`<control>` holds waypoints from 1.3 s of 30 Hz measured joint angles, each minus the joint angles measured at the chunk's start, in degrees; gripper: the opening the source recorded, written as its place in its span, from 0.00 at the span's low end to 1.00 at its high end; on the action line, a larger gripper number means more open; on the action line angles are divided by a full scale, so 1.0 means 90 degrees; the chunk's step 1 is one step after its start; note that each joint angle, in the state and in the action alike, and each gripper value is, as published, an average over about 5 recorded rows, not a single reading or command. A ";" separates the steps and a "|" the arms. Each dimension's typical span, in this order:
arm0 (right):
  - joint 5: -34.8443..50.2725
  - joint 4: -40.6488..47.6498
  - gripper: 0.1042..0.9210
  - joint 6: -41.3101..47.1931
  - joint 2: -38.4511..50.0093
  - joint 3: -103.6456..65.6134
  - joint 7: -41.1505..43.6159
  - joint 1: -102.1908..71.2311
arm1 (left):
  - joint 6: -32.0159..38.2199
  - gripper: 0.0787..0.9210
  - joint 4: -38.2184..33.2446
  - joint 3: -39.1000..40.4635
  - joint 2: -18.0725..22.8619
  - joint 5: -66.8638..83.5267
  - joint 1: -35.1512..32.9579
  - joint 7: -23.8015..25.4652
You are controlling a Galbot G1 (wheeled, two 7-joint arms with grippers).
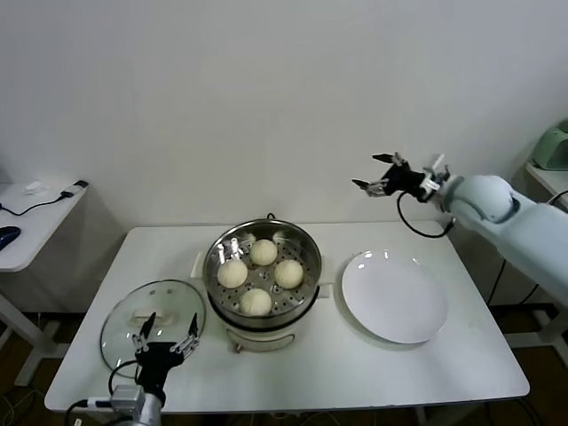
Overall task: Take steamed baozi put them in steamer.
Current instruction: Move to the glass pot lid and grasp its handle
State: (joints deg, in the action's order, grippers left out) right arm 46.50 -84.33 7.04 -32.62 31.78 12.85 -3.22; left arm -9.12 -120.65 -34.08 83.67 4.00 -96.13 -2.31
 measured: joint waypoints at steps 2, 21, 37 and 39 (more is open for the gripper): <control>-0.0154 -0.0141 0.88 -0.0159 -0.0028 -0.0839 -0.0170 -0.0826 | 0.0021 0.88 0.0008 -0.0009 0.0006 0.0010 0.0021 -0.0013; -0.1507 -0.1119 0.88 -0.1678 -0.2403 -0.6222 -0.0794 -0.7062 | 0.0268 0.88 0.0159 -0.0099 -0.0078 -0.0204 0.0152 -0.0207; -0.2304 -0.1669 0.88 -0.1899 -0.3813 -0.6992 -0.0968 -0.9319 | 0.1063 0.88 0.0633 -0.0310 -0.0437 -0.2546 0.0145 -0.0865; -0.2355 -0.1716 0.88 -0.1870 -0.3886 -0.7036 -0.1004 -0.9447 | 0.1113 0.88 0.0727 -0.0331 -0.0531 -0.3161 0.0128 -0.1048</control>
State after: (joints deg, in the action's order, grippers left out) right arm 25.31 -99.78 -9.79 -67.59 -31.55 3.82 -88.25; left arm 0.90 -114.11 -37.07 78.89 -24.45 -94.98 -11.75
